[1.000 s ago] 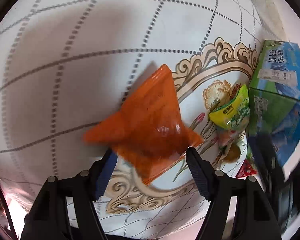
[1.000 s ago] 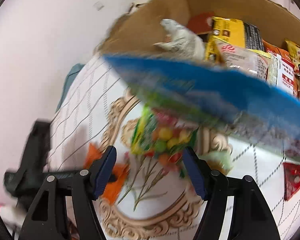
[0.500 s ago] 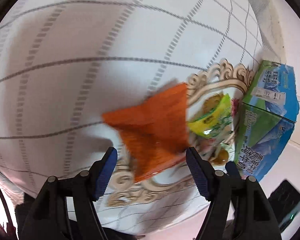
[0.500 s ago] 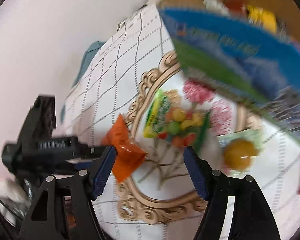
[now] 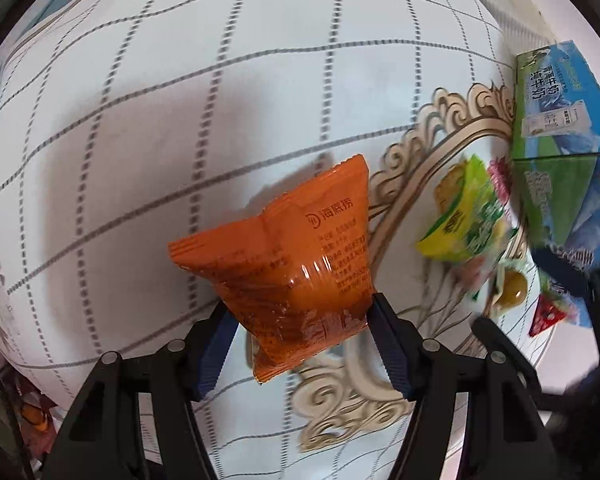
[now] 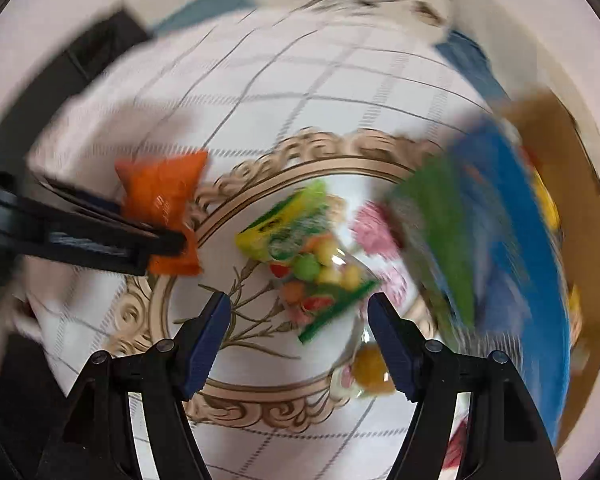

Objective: Organize snacks
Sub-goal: 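Grasp the orange packet with the left tool while the right tool grasps the green candy bag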

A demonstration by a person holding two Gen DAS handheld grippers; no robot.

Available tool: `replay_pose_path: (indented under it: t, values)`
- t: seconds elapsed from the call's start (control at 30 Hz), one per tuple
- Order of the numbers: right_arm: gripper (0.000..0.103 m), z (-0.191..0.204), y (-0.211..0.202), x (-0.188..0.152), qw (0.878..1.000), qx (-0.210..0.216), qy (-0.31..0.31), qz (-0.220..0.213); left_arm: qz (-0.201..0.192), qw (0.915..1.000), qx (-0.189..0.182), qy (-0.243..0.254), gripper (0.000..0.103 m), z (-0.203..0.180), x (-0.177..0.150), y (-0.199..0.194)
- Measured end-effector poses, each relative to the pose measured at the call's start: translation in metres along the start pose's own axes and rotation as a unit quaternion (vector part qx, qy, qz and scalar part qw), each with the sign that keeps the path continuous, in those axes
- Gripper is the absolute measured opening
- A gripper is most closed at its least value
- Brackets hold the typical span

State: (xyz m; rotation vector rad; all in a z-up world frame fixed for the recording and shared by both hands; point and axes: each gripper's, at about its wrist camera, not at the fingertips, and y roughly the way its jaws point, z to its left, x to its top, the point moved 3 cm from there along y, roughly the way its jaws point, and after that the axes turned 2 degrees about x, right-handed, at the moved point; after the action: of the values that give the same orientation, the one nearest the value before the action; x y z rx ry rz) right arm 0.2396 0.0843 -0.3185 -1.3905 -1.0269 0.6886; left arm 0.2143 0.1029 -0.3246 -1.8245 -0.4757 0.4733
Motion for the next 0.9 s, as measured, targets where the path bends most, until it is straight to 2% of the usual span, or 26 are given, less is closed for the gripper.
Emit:
replay_pose_path:
  t: [0.1, 0.23, 0.33, 0.43, 0.5, 0.53, 0.63, 0.77, 0.83, 0.9]
  values:
    - [0.074, 0.014, 0.024, 0.018, 0.997, -0.006, -0.060, 0.040, 0.000, 0.9999, -0.008, -0.007, 0.064, 0.015, -0.013, 0.001]
    - [0.076, 0.020, 0.051, 0.037, 0.992, -0.024, -0.098, 0.076, 0.010, 0.9997, -0.016, -0.018, 0.064, 0.031, -0.023, 0.000]
    - [0.076, 0.015, 0.056, 0.051, 0.992, -0.010, -0.094, 0.086, 0.012, 0.9995, -0.021, -0.019, 0.064, 0.040, -0.023, -0.003]
    - [0.075, 0.004, 0.061, 0.064, 0.993, 0.009, -0.052, 0.103, 0.014, 0.9994, -0.025, -0.020, 0.064, 0.052, -0.021, -0.008]
    - [0.075, 0.001, 0.058, 0.072, 0.994, 0.034, -0.034, 0.098, 0.015, 0.9993, -0.029, -0.021, 0.064, 0.063, -0.011, -0.009]
    - [0.075, 0.001, 0.056, 0.076, 0.994, 0.036, -0.047, 0.093, 0.016, 0.9991, -0.032, -0.023, 0.064, 0.063, -0.007, -0.007]
    - [0.075, 0.002, 0.067, 0.081, 0.990, 0.003, -0.075, 0.117, 0.020, 0.9981, -0.046, -0.035, 0.066, 0.066, -0.005, -0.003]
    - [0.074, -0.015, 0.088, 0.077, 0.986, 0.018, -0.018, 0.163, 0.022, 0.9950, -0.075, -0.062, 0.066, 0.085, 0.001, -0.006]
    - [0.074, -0.030, 0.088, 0.069, 0.981, 0.041, 0.064, 0.177, 0.024, 0.9932, -0.087, -0.074, 0.066, 0.093, 0.003, -0.007]
    - [0.074, -0.035, 0.086, 0.060, 0.975, 0.067, 0.104, 0.185, 0.030, 0.9917, -0.094, -0.083, 0.066, 0.098, 0.006, -0.008]
